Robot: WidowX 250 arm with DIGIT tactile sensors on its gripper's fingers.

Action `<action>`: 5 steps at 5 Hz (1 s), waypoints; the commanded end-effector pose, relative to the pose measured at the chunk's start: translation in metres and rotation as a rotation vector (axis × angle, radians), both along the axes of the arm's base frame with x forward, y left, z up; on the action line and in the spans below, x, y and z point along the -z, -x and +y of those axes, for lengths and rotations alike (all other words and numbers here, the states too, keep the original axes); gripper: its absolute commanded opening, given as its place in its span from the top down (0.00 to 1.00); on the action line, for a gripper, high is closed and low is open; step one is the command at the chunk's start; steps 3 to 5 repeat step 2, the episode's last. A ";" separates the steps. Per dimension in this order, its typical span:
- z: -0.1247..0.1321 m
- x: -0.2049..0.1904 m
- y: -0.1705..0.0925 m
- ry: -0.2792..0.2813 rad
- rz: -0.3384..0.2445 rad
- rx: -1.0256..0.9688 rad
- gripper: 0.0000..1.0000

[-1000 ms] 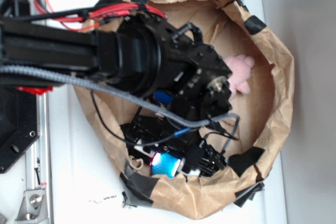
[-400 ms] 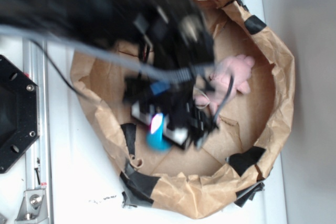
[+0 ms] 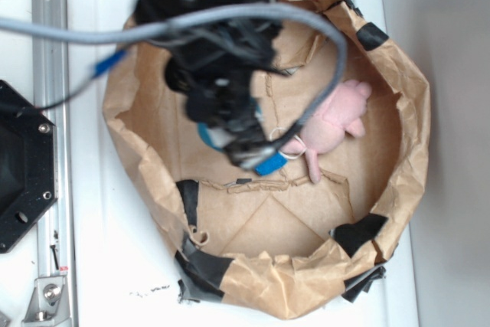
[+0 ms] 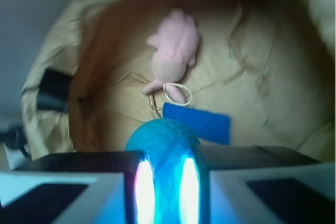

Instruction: Grab the blue ball.

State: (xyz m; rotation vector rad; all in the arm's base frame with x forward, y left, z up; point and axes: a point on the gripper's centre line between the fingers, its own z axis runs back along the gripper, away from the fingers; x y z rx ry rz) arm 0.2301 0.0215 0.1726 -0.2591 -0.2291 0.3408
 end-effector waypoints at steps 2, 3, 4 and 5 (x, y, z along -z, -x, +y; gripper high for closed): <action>0.019 -0.014 0.007 -0.175 -0.124 0.097 1.00; 0.019 -0.014 0.007 -0.175 -0.124 0.097 1.00; 0.019 -0.014 0.007 -0.175 -0.124 0.097 1.00; 0.019 -0.014 0.007 -0.175 -0.124 0.097 1.00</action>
